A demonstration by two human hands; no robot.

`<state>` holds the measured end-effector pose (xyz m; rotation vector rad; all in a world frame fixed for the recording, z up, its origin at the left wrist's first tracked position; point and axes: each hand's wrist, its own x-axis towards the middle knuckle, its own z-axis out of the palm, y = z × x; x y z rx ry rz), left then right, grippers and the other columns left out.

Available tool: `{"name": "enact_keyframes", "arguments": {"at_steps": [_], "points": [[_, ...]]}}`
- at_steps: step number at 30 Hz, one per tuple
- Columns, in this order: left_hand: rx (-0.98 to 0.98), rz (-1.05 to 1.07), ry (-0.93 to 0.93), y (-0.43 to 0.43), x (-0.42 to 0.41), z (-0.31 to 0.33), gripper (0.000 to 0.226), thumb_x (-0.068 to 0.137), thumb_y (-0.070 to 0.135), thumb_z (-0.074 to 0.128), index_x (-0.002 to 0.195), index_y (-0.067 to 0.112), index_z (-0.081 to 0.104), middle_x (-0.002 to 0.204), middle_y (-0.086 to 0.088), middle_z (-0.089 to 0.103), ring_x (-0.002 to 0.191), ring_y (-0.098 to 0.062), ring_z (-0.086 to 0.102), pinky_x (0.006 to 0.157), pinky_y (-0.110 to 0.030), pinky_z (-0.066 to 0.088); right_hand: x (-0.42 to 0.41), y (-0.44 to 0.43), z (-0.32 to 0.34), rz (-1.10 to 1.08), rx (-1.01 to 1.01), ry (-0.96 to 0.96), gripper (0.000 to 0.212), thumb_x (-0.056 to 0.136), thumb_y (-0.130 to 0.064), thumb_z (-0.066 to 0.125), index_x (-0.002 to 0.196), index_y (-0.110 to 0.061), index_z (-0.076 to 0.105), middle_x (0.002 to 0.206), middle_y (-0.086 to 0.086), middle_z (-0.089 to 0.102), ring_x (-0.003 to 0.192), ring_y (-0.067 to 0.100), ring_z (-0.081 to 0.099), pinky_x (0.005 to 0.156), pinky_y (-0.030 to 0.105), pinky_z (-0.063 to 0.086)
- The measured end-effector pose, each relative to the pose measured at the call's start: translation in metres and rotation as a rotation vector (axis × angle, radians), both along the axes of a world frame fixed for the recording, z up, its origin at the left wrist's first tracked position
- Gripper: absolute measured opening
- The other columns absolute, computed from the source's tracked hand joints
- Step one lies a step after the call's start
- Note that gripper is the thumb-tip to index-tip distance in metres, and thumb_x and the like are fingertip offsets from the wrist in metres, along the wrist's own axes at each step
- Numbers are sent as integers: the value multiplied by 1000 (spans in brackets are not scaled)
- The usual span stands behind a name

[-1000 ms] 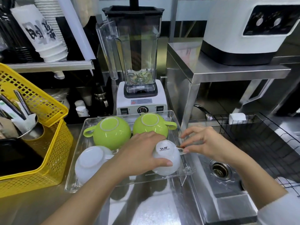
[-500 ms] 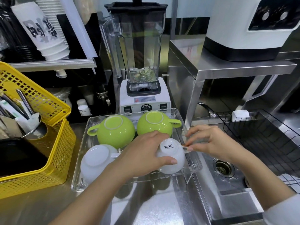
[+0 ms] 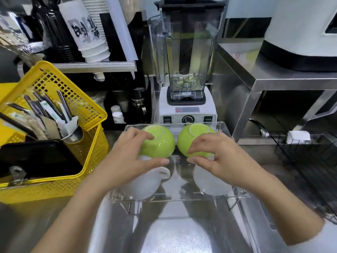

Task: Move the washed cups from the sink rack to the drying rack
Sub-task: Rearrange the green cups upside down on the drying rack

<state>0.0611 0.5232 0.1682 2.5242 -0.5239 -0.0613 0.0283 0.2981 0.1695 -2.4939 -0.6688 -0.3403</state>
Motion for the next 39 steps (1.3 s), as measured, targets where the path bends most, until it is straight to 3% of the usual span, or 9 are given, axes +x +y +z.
{"name": "enact_keyframes", "arguments": {"at_steps": [3, 9, 14, 19, 21, 28, 33, 36, 39], "points": [[47, -13, 64, 21, -4, -1, 99, 37, 85, 49, 125, 41, 39, 118, 17, 32, 118, -7, 30, 95, -24, 27, 6, 22, -4, 50, -118, 53, 25, 79, -37, 63, 94, -18, 68, 90, 5, 68, 89, 22, 57, 80, 37, 42], [168, -71, 105, 35, -14, -11, 103, 39, 74, 53, 134, 41, 28, 136, 16, 26, 130, -7, 19, 106, -26, 18, 13, 51, -18, 89, -249, 59, 29, 83, -41, 57, 98, -18, 65, 97, 3, 63, 98, 22, 53, 79, 32, 33], [145, -45, 141, 38, -17, -13, 95, 49, 59, 68, 133, 39, 29, 136, 17, 34, 128, -11, 31, 106, -31, 24, 13, 57, -18, 99, -320, 45, 23, 84, -37, 58, 84, -15, 63, 82, 0, 60, 89, 25, 53, 70, 32, 22], [89, -41, 131, 32, -21, -13, 85, 55, 55, 74, 128, 40, 35, 127, 19, 39, 120, -10, 34, 100, -30, 28, 9, 54, -18, 56, -335, 86, 26, 84, -36, 57, 66, -25, 43, 58, -14, 31, 77, 16, 41, 71, 33, 19], [90, -52, 121, 27, -23, -12, 81, 60, 50, 77, 128, 39, 35, 123, 21, 37, 113, -5, 32, 94, -27, 27, 8, 49, -17, 36, -334, 99, 24, 84, -36, 57, 66, -25, 44, 59, -13, 34, 76, 12, 36, 73, 34, 20], [90, -93, 83, 21, -20, -16, 83, 60, 45, 78, 131, 34, 35, 132, 15, 40, 123, -7, 37, 91, -22, 30, 6, 40, -19, -2, -350, 116, 22, 83, -37, 55, 77, -16, 60, 72, -7, 53, 80, 14, 45, 76, 33, 17], [44, -123, 123, 27, -17, -18, 94, 49, 69, 61, 132, 35, 33, 123, 21, 37, 121, -1, 36, 97, -19, 29, 6, 42, -16, 30, -300, 189, 33, 77, -52, 59, 90, -22, 60, 83, -9, 58, 87, 11, 46, 83, 33, 22], [-134, -35, 96, 33, -11, -14, 73, 64, 63, 57, 129, 32, 42, 123, 18, 48, 113, 2, 47, 95, -20, 35, 10, 41, -12, 6, -210, 174, 38, 78, -56, 56, 99, -24, 59, 96, -7, 62, 96, 12, 51, 85, 32, 22], [-265, 67, -13, 37, 4, -6, 41, 82, 43, 59, 118, 24, 53, 115, 7, 61, 105, -4, 56, 95, -29, 44, 21, 39, -6, -66, -187, 138, 34, 81, -46, 58, 104, -21, 59, 103, -3, 62, 101, 15, 51, 87, 32, 23]]}}
